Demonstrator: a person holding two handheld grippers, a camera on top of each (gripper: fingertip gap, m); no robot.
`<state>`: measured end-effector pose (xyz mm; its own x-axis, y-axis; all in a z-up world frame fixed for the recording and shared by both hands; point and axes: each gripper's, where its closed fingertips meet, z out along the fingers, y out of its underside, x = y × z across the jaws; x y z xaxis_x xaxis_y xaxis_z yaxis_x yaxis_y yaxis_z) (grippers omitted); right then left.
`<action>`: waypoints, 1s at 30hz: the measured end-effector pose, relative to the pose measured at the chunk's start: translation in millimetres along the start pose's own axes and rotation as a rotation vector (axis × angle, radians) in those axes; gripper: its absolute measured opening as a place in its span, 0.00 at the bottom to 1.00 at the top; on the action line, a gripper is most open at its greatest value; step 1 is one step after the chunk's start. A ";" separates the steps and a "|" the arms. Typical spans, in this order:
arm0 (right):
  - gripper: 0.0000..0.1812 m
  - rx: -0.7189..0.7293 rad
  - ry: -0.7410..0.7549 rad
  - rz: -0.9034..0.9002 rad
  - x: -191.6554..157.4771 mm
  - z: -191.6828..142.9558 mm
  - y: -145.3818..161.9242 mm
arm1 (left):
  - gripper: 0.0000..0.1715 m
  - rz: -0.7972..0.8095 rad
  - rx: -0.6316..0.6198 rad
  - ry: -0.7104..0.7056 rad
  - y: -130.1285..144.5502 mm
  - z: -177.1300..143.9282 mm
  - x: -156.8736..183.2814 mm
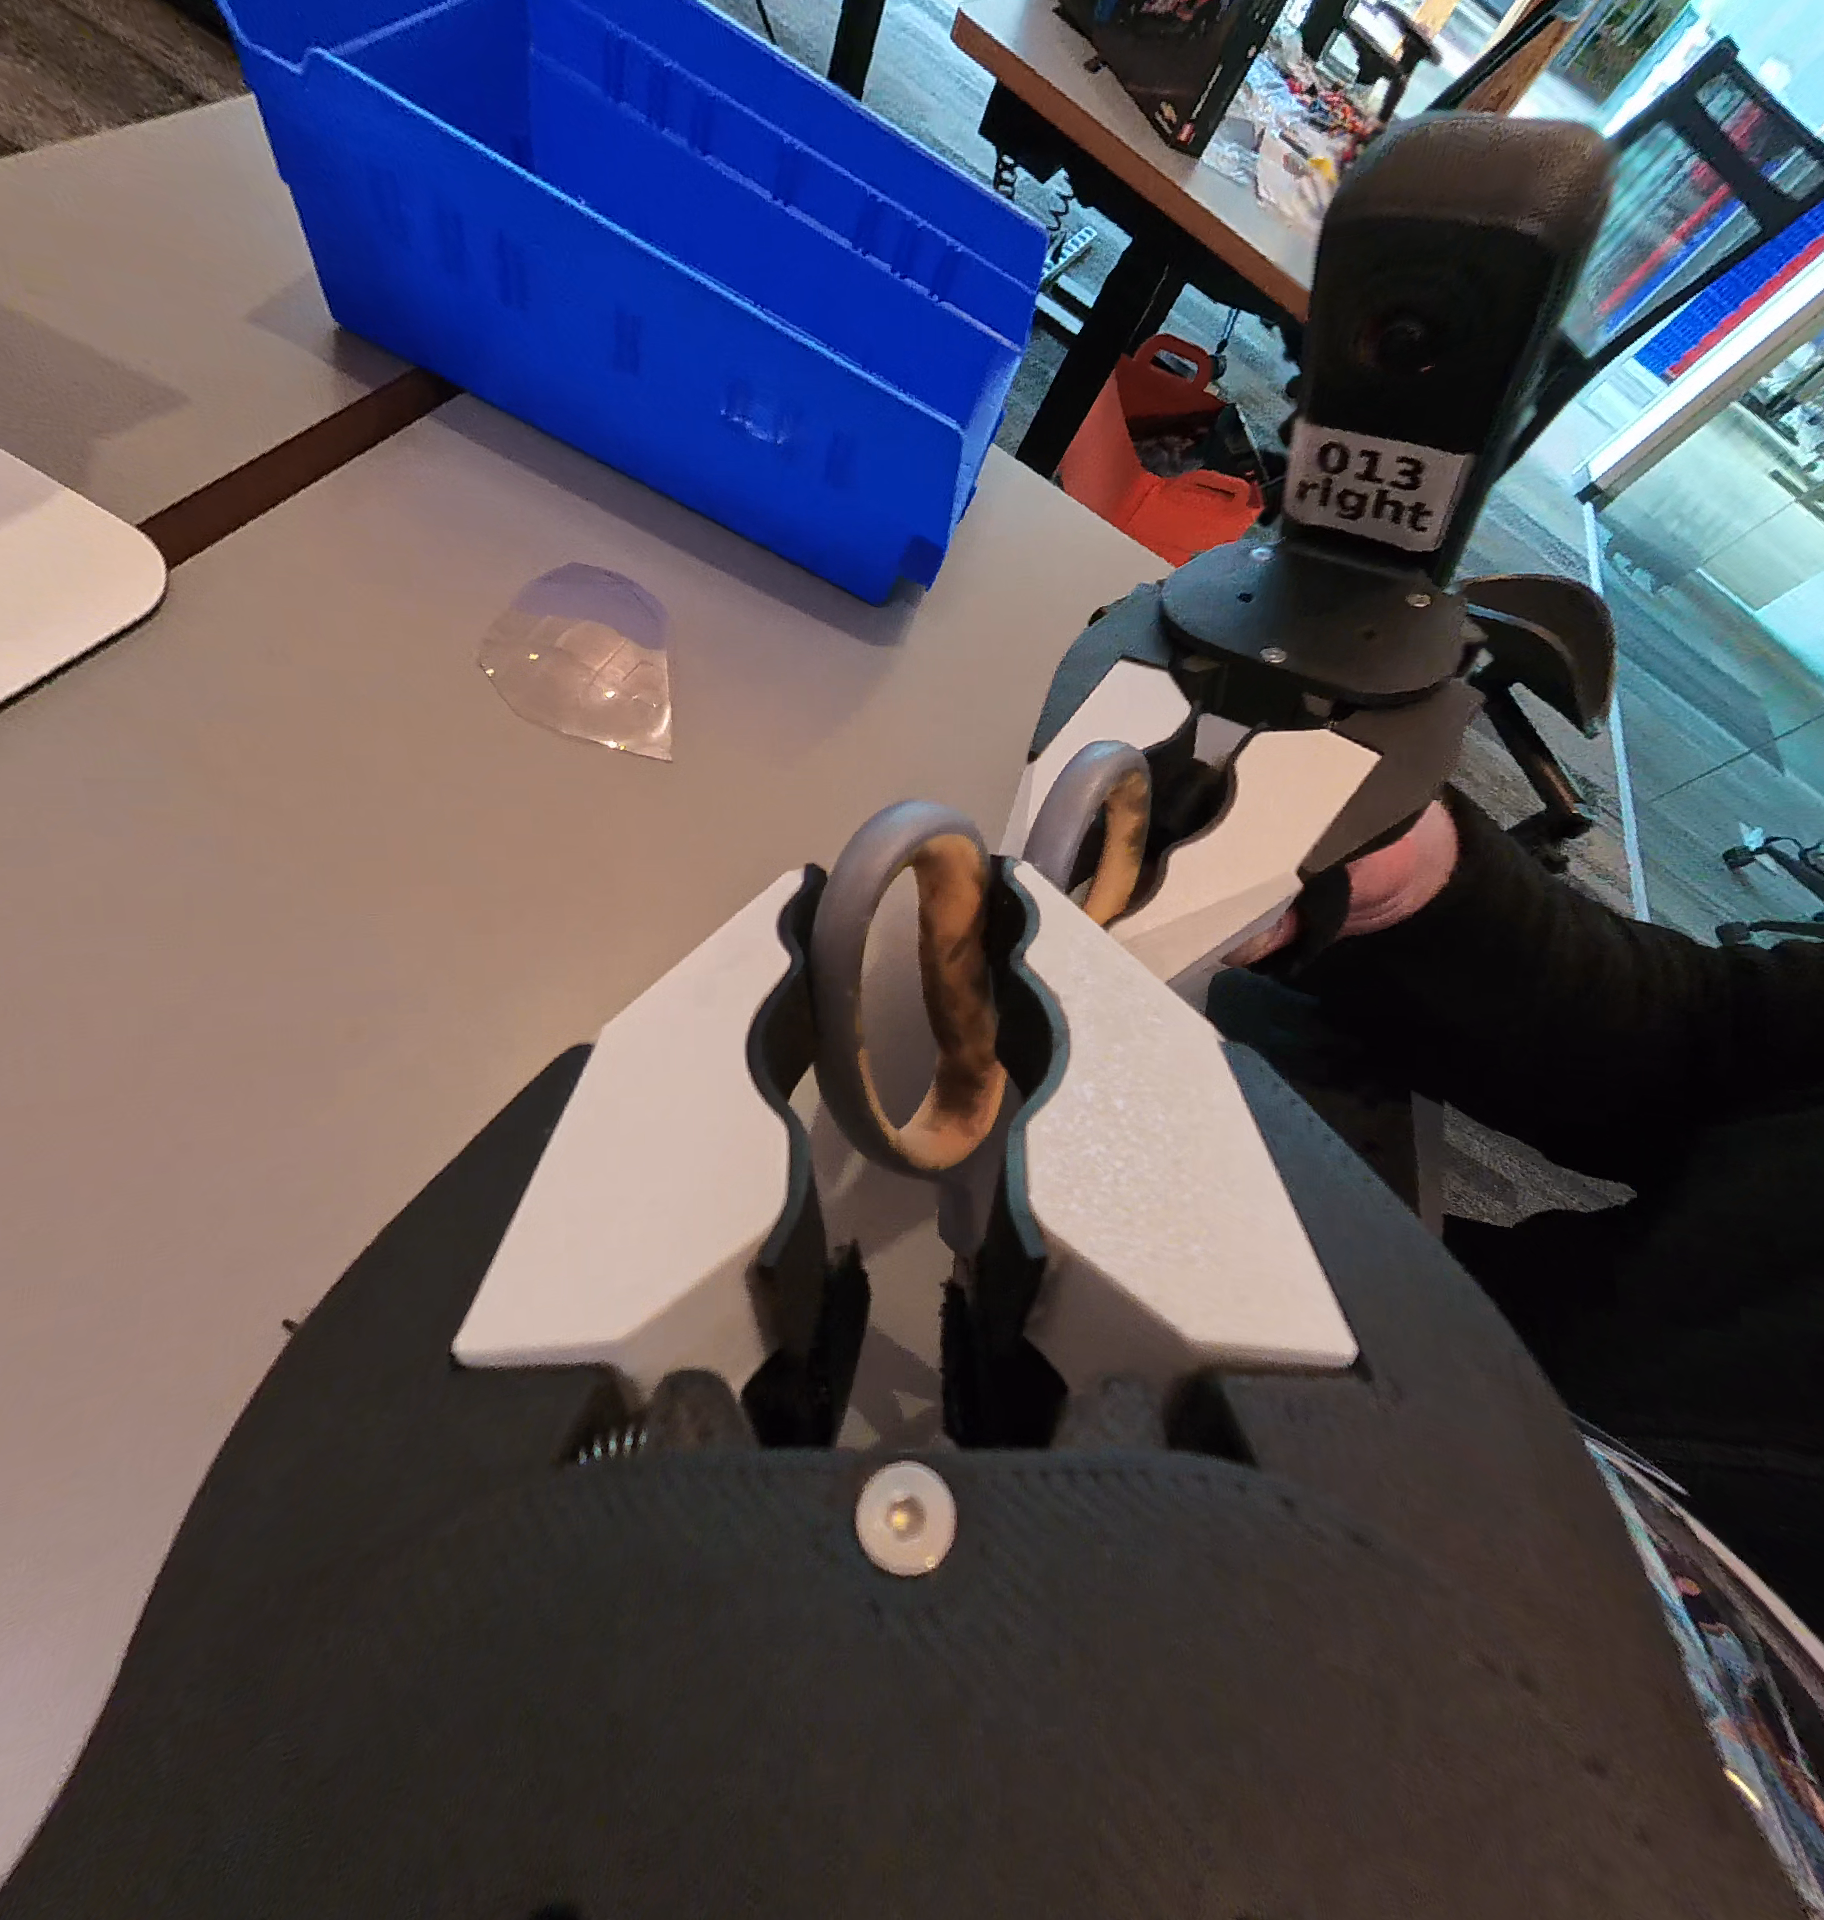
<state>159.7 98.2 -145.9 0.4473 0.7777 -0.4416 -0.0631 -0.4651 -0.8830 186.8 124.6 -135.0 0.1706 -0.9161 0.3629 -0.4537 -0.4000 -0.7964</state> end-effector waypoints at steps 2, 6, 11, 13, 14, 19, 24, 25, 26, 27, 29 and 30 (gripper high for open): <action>0.05 -0.015 0.016 -0.008 3.8 3.2 1.5 | 0.17 -0.024 -0.014 -0.015 3.2 2.1 -7.2; 0.05 -0.043 0.028 0.024 14.0 10.0 3.9 | 0.18 -0.115 -0.023 -0.019 6.0 6.9 -19.3; 0.06 -0.086 0.031 0.087 25.0 21.1 8.5 | 0.18 -0.227 -0.023 -0.032 9.5 11.9 -35.0; 0.06 -0.099 0.021 0.097 28.4 24.0 8.8 | 0.19 -0.255 -0.021 -0.042 10.5 12.3 -40.4; 0.06 -0.102 0.021 0.092 29.9 25.0 8.0 | 0.19 -0.270 0.001 -0.036 9.1 12.5 -42.4; 0.08 -0.079 -0.033 0.081 28.1 20.0 1.6 | 0.17 -0.244 0.086 -0.022 2.1 10.5 -37.9; 0.11 -0.058 -0.097 0.088 20.9 2.8 0.2 | 0.14 -0.243 0.107 0.050 -0.9 17.3 -19.1; 0.12 -0.057 -0.111 0.095 19.5 -0.8 0.4 | 0.14 -0.209 0.095 0.049 -3.3 18.4 -14.4; 0.13 -0.047 -0.119 0.097 17.6 -4.2 -0.8 | 0.14 -0.172 0.088 0.042 -6.5 18.0 -10.0; 0.09 -0.030 -0.117 0.090 15.1 -7.0 -3.7 | 0.14 -0.143 0.097 0.037 -11.2 17.2 -5.7; 0.08 0.000 -0.073 0.050 11.1 -11.4 -11.2 | 0.15 -0.089 0.125 0.045 -22.2 14.9 1.7; 0.08 0.019 -0.047 0.022 8.9 -13.9 -16.7 | 0.15 -0.066 0.139 0.058 -29.3 12.8 6.4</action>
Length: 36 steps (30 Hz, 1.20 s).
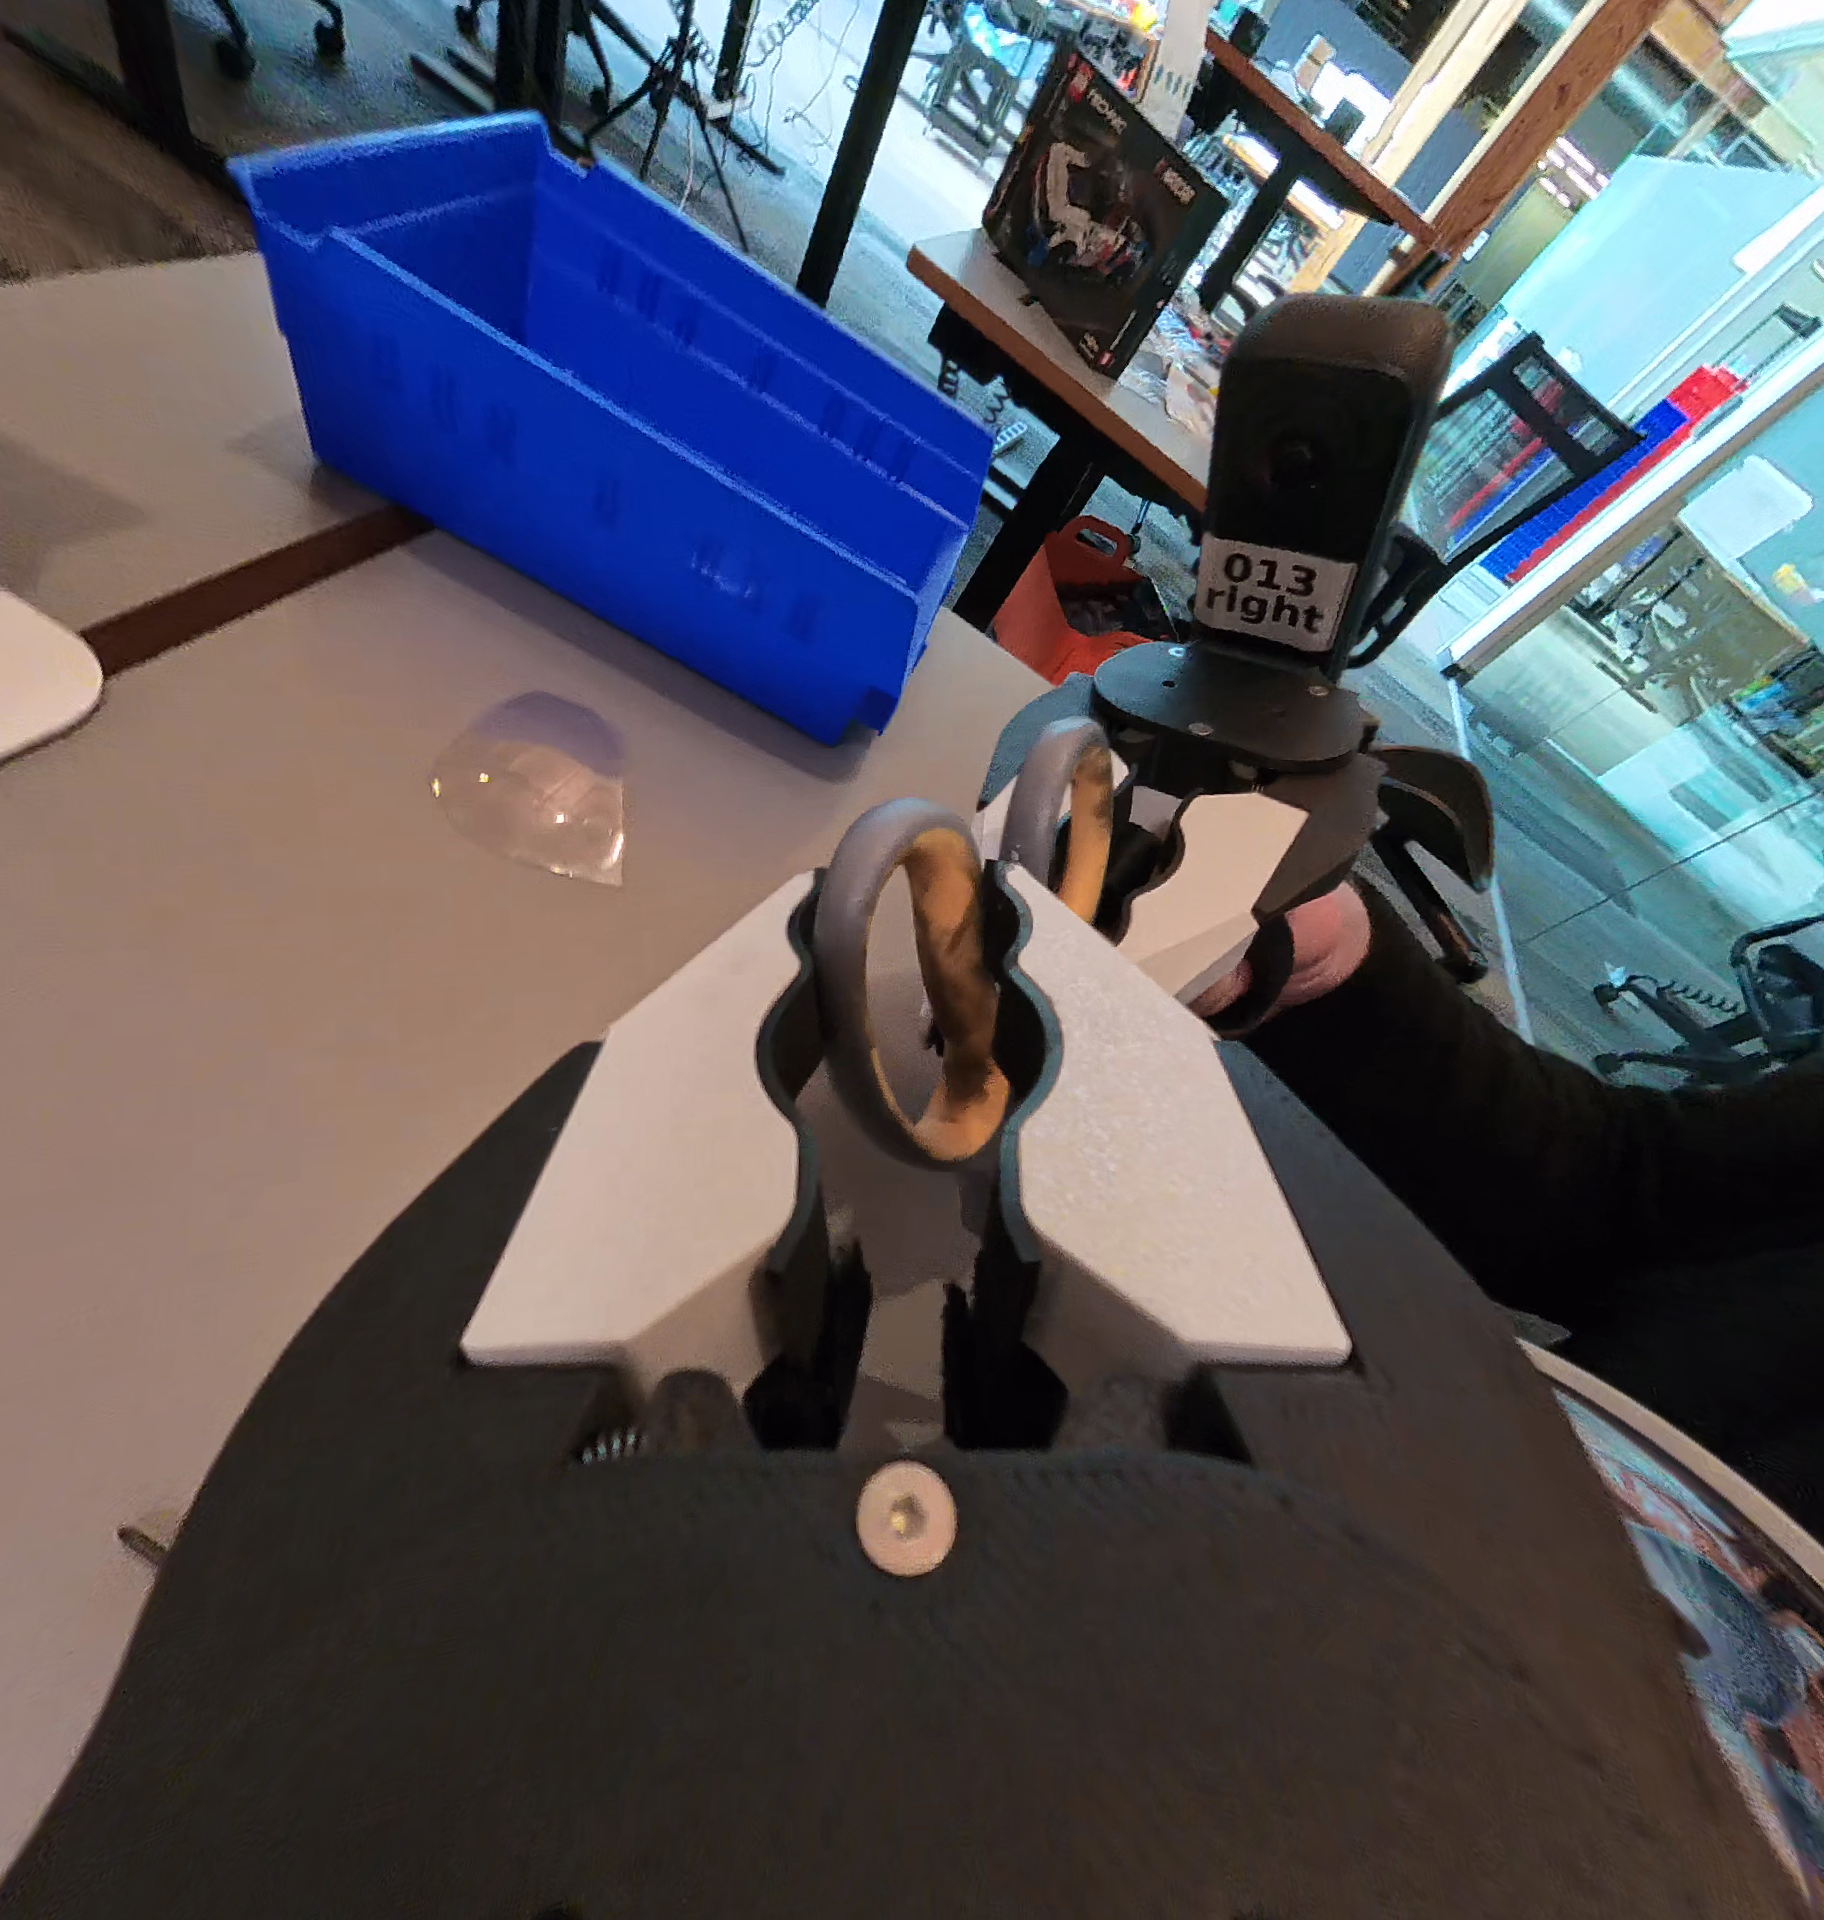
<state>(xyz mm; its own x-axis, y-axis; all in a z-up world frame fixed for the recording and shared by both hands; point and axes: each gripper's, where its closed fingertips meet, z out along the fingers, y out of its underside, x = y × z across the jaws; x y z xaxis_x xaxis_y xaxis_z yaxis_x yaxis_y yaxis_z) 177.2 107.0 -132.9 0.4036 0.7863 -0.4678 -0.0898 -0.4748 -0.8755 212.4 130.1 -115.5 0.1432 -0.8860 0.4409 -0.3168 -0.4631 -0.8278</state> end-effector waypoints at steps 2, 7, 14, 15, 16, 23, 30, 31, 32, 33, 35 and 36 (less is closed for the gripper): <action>0.08 0.021 0.055 -0.071 -5.1 -5.3 -10.9 | 0.15 0.103 0.027 -0.004 -13.1 -1.4 10.7; 0.07 0.081 0.134 -0.282 -29.4 -22.3 -38.8 | 0.16 0.399 0.147 -0.013 -44.8 -10.1 51.4; 0.06 0.154 0.134 -0.497 -77.5 -36.6 -43.0 | 0.17 0.805 0.287 -0.113 -47.9 -28.5 111.3; 0.07 0.163 0.129 -0.517 -84.1 -38.5 -43.4 | 0.17 0.872 0.308 -0.144 -47.7 -30.7 119.8; 0.07 0.170 0.126 -0.547 -90.9 -40.8 -43.5 | 0.17 0.917 0.323 -0.162 -47.2 -33.0 129.3; 0.08 0.188 0.095 -0.710 -138.2 -50.5 -21.8 | 0.15 1.194 0.392 -0.241 -12.5 -47.1 185.6; 0.07 0.163 0.144 -0.846 -172.9 -54.3 3.0 | 0.15 1.245 0.320 -0.205 23.2 -59.1 215.4; 0.07 0.158 0.154 -0.860 -176.4 -54.1 5.6 | 0.16 1.239 0.292 -0.205 27.1 -61.2 215.4; 0.07 0.155 0.154 -0.868 -179.9 -54.1 8.5 | 0.19 1.235 0.274 -0.196 30.5 -65.5 216.0; 0.07 0.154 0.153 -0.877 -183.4 -54.5 11.2 | 0.22 1.234 0.244 -0.189 33.9 -71.0 214.2; 0.07 0.155 0.155 -0.897 -188.6 -55.3 15.9 | 0.30 1.208 0.195 -0.181 35.7 -87.0 206.7; 0.07 0.149 0.162 -0.908 -189.3 -55.2 18.3 | 0.35 1.191 0.172 -0.189 32.7 -97.1 199.2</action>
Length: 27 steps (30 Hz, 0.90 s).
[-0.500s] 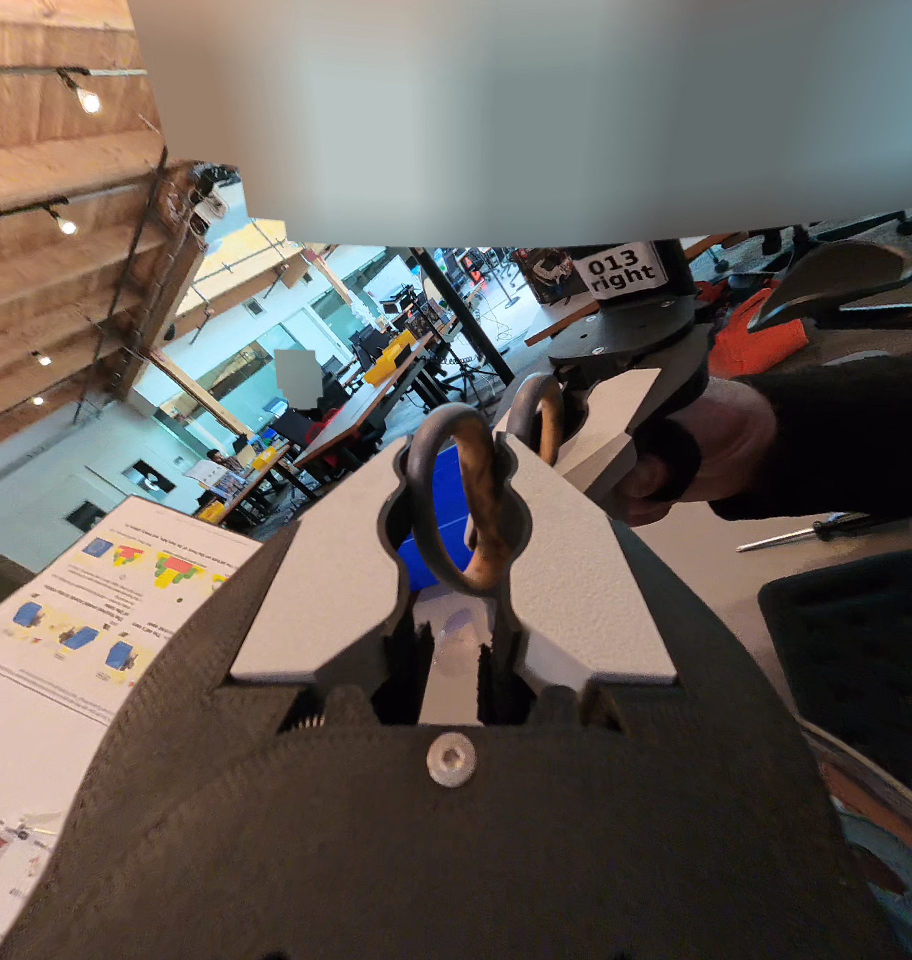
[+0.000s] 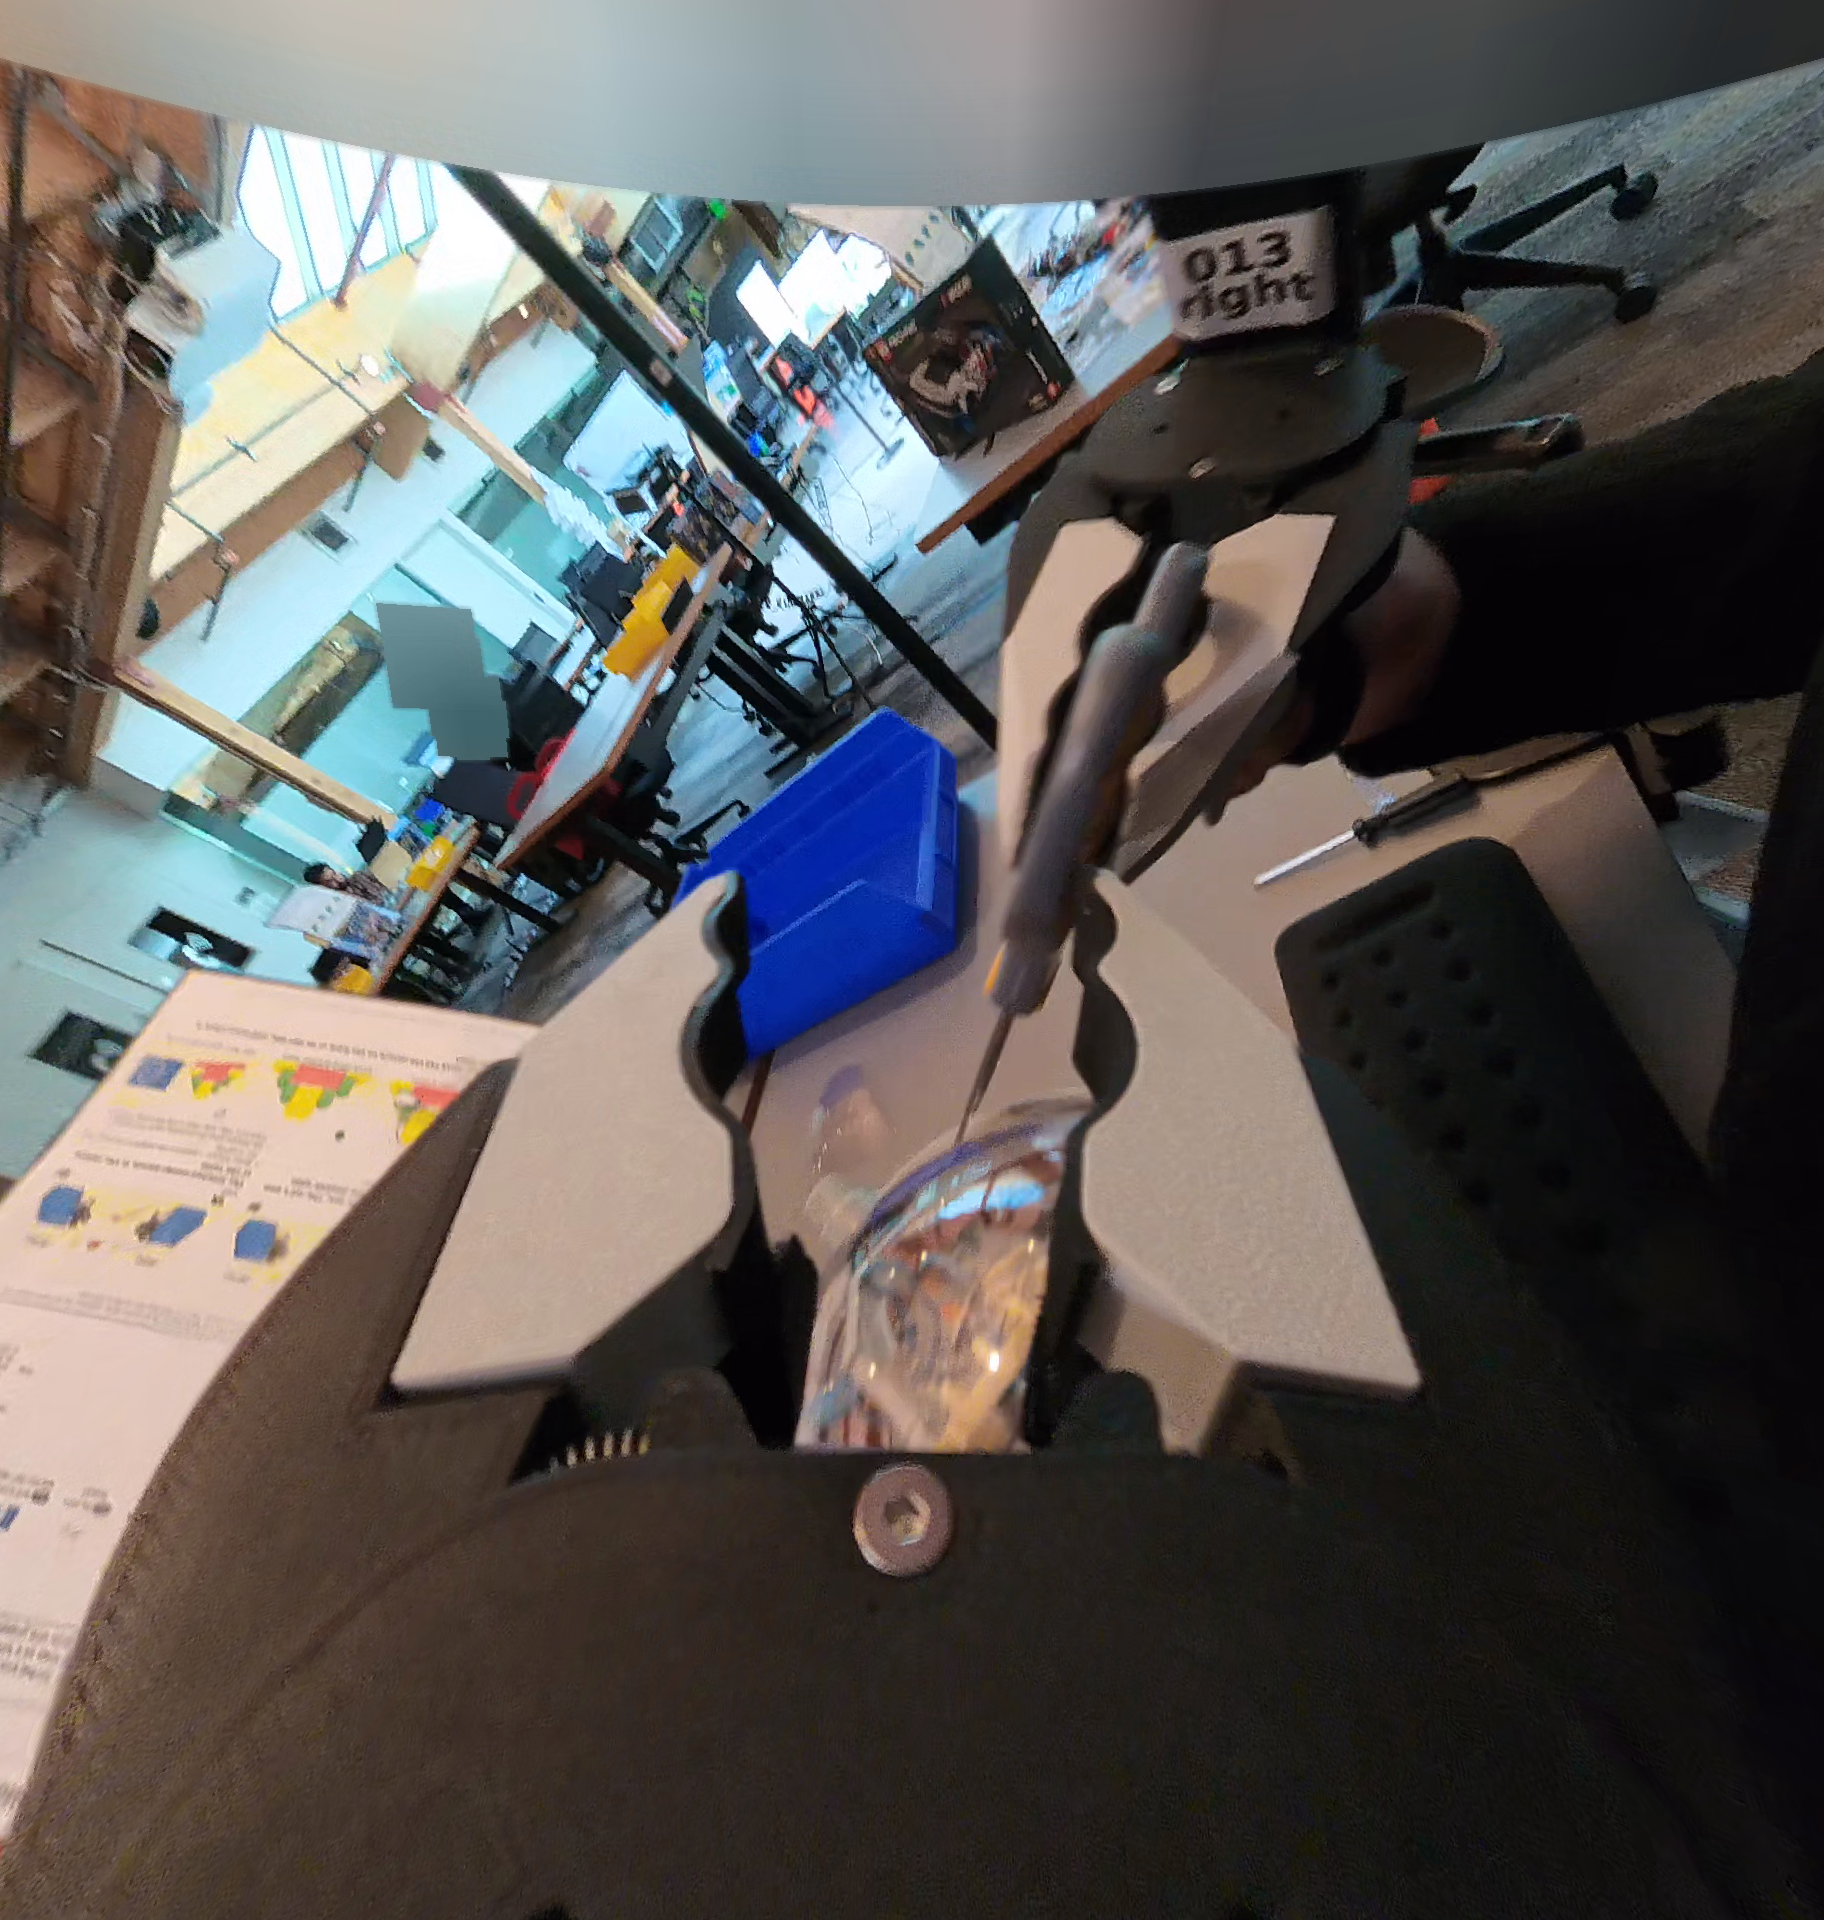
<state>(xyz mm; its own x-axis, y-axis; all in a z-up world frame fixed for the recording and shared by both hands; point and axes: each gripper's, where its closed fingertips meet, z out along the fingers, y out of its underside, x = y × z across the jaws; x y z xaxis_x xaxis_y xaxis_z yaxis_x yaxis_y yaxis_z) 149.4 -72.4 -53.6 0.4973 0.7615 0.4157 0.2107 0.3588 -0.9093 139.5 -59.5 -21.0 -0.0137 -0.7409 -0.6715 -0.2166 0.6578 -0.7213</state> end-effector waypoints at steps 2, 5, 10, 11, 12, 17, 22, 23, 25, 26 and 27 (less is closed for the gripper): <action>0.07 -0.005 0.002 -0.006 -4.1 0.5 2.2 | 0.44 -0.070 -0.037 0.045 11.5 -16.4 -18.7; 0.07 0.023 -0.020 0.004 -11.6 2.4 0.8 | 0.58 -0.286 -0.101 0.166 43.8 -22.7 -57.5; 0.07 0.034 -0.039 0.010 -19.9 8.5 -0.1 | 0.80 -0.671 -0.303 0.741 122.0 14.3 -52.7; 0.08 0.039 -0.042 0.012 -21.7 8.8 -0.3 | 0.86 -0.728 -0.399 0.852 144.0 18.7 -45.6; 0.08 0.042 -0.048 0.015 -23.8 9.0 -0.4 | 0.88 -0.795 -0.470 0.984 157.2 16.9 -36.6; 0.08 0.056 -0.082 0.039 -31.8 6.2 2.8 | 0.79 -0.828 -0.546 1.381 161.2 -1.4 11.7; 0.08 0.071 -0.137 0.075 -41.6 -0.8 8.8 | 0.81 -0.782 -0.493 1.382 138.9 -10.6 37.7; 0.08 0.080 -0.151 0.084 -44.5 -3.3 7.9 | 0.81 -0.774 -0.491 1.353 135.9 -10.9 39.6; 0.08 0.072 -0.160 0.075 -49.6 -6.9 8.1 | 0.80 -0.777 -0.507 1.277 130.4 -10.6 41.0; 0.08 0.075 -0.170 0.066 -53.5 -8.8 6.5 | 0.80 -0.745 -0.509 1.253 126.9 -14.9 42.2; 0.08 0.080 -0.179 0.058 -57.5 -10.4 3.7 | 0.80 -0.728 -0.521 1.218 123.4 -17.2 43.3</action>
<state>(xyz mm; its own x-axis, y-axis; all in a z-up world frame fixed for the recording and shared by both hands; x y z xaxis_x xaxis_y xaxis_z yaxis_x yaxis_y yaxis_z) 130.3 -120.5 -81.0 0.3473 0.8634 0.3659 0.1147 0.3482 -0.9304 95.4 -12.8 -136.2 -0.4748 -0.7027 0.5299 -0.8401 0.1823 -0.5110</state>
